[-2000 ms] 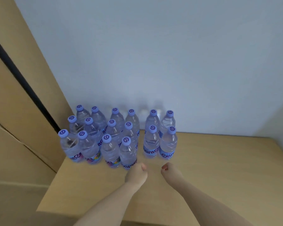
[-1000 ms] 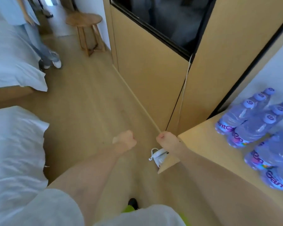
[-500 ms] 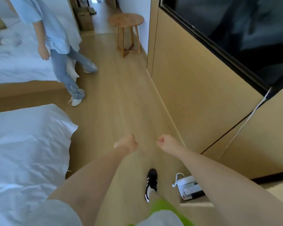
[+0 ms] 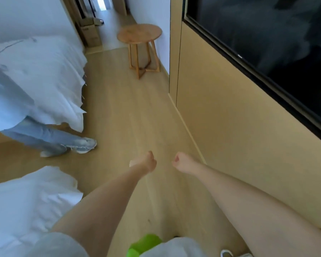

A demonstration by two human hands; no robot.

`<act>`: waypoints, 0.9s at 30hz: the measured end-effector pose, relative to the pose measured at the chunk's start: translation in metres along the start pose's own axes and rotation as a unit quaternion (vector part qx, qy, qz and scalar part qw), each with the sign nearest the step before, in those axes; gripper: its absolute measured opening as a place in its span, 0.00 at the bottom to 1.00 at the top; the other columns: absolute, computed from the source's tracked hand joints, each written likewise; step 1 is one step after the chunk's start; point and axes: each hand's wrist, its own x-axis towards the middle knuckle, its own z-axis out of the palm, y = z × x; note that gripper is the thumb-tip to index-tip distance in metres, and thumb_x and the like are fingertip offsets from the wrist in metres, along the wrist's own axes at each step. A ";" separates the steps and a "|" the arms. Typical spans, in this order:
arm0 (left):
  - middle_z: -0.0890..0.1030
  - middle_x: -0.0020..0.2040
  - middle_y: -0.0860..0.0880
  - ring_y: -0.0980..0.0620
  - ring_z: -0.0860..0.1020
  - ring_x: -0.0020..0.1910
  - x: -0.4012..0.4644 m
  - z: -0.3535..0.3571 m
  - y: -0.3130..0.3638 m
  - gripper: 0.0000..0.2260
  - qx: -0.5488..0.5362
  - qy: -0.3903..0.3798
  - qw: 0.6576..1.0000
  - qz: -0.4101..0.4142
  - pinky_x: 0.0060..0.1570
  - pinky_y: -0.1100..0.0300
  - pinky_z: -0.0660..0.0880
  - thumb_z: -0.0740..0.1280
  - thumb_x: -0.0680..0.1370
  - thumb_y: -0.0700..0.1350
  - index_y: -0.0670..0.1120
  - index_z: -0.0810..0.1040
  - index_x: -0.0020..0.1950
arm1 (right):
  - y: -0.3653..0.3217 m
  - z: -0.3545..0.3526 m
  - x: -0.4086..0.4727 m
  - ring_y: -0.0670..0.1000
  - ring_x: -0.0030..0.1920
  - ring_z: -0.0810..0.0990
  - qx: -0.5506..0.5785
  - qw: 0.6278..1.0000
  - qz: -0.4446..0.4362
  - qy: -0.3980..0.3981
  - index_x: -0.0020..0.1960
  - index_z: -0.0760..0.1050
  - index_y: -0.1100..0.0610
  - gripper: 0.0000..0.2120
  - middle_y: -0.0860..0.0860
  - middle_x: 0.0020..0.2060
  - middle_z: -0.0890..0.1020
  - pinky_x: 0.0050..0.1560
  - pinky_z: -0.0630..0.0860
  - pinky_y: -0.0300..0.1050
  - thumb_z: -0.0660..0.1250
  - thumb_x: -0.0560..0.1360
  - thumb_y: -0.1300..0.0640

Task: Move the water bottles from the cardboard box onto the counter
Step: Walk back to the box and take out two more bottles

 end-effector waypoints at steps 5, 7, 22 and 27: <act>0.75 0.63 0.45 0.44 0.76 0.60 0.110 -0.055 -0.006 0.15 -0.013 -0.011 1.000 -0.013 0.56 0.55 0.72 0.54 0.81 0.46 0.46 0.71 0.65 | -0.041 -0.056 0.105 0.57 0.55 0.78 -0.030 0.999 -0.010 -0.011 0.57 0.75 0.54 0.14 0.56 0.55 0.80 0.53 0.74 0.46 0.61 0.77 0.47; 0.76 0.61 0.46 0.44 0.76 0.58 0.161 -0.076 -0.013 0.15 -0.014 -0.019 1.000 -0.018 0.52 0.56 0.72 0.54 0.81 0.46 0.46 0.70 0.65 | -0.059 -0.077 0.154 0.57 0.55 0.78 -0.036 0.999 -0.011 -0.016 0.58 0.74 0.55 0.16 0.56 0.55 0.80 0.52 0.74 0.46 0.61 0.77 0.46; 0.79 0.59 0.45 0.44 0.77 0.59 0.491 -0.285 -0.037 0.14 -0.039 0.001 0.998 -0.039 0.53 0.56 0.72 0.56 0.79 0.46 0.46 0.75 0.61 | -0.218 -0.250 0.470 0.55 0.55 0.77 -0.035 0.999 -0.018 -0.017 0.60 0.73 0.55 0.16 0.53 0.55 0.78 0.55 0.74 0.47 0.60 0.79 0.45; 0.78 0.61 0.45 0.44 0.76 0.60 0.598 -0.339 -0.043 0.15 -0.040 -0.006 0.997 -0.071 0.54 0.55 0.72 0.55 0.80 0.46 0.45 0.73 0.63 | -0.263 -0.306 0.587 0.55 0.55 0.77 -0.041 0.997 -0.062 -0.023 0.60 0.72 0.57 0.16 0.55 0.56 0.78 0.57 0.75 0.50 0.60 0.79 0.47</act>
